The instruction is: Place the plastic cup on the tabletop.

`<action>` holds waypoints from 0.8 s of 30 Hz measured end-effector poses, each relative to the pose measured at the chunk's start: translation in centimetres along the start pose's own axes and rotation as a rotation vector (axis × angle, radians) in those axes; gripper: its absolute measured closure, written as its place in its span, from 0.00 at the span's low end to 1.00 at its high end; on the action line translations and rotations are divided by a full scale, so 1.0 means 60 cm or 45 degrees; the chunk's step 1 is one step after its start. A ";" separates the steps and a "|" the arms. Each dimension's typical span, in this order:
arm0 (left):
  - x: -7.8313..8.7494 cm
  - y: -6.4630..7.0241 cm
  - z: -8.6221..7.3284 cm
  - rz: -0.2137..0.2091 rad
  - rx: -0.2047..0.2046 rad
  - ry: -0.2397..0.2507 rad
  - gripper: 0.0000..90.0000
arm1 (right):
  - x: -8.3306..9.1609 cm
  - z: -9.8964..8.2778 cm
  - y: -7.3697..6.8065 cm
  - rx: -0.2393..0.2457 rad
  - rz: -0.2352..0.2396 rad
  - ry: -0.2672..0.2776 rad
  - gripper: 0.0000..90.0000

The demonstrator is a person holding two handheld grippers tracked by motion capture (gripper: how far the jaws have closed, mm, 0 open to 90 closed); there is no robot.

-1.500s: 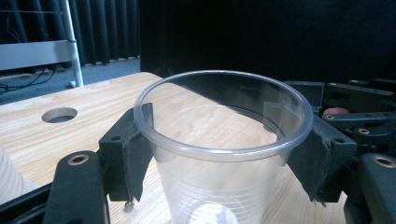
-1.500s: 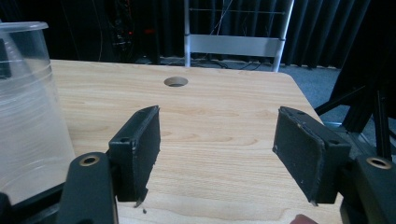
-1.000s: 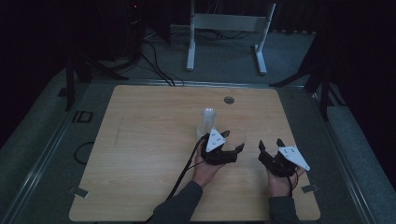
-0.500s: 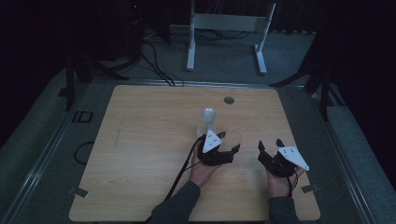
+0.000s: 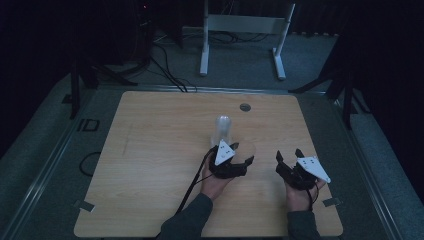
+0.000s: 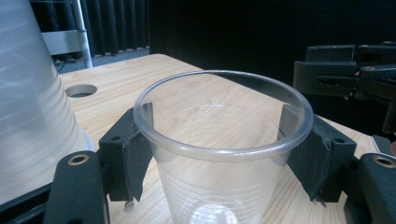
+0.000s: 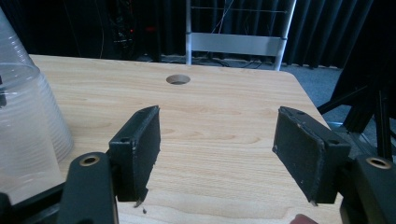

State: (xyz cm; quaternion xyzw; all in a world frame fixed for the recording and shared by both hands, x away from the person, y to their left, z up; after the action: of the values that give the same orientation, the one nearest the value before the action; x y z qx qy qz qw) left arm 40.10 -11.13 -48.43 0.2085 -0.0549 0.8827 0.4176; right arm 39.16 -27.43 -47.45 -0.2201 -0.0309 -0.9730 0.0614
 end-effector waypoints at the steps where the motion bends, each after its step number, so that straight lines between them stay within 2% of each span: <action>1: 0.000 -0.001 -0.003 0.002 -0.002 -0.004 0.31 | 0.000 0.000 0.000 0.000 0.000 0.000 0.35; 24: -0.004 -0.002 -0.029 0.002 0.005 -0.033 0.31 | 0.001 0.000 0.001 -0.003 0.002 0.002 0.35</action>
State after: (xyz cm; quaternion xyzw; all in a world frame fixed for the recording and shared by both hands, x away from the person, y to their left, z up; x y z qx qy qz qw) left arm 39.75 -10.76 -50.10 0.2206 -0.0586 0.8804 0.4156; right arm 39.13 -27.47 -47.40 -0.2195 -0.0298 -0.9732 0.0618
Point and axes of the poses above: each handheld gripper's, and its own axes: x roughly backward along the jaws, z roughly out of its top, y roughly to its right, the point moved 10 cm from there along -x, roughly forward along the jaws, and after that the axes turned 11 degrees about -y, right-handed, at the moved point
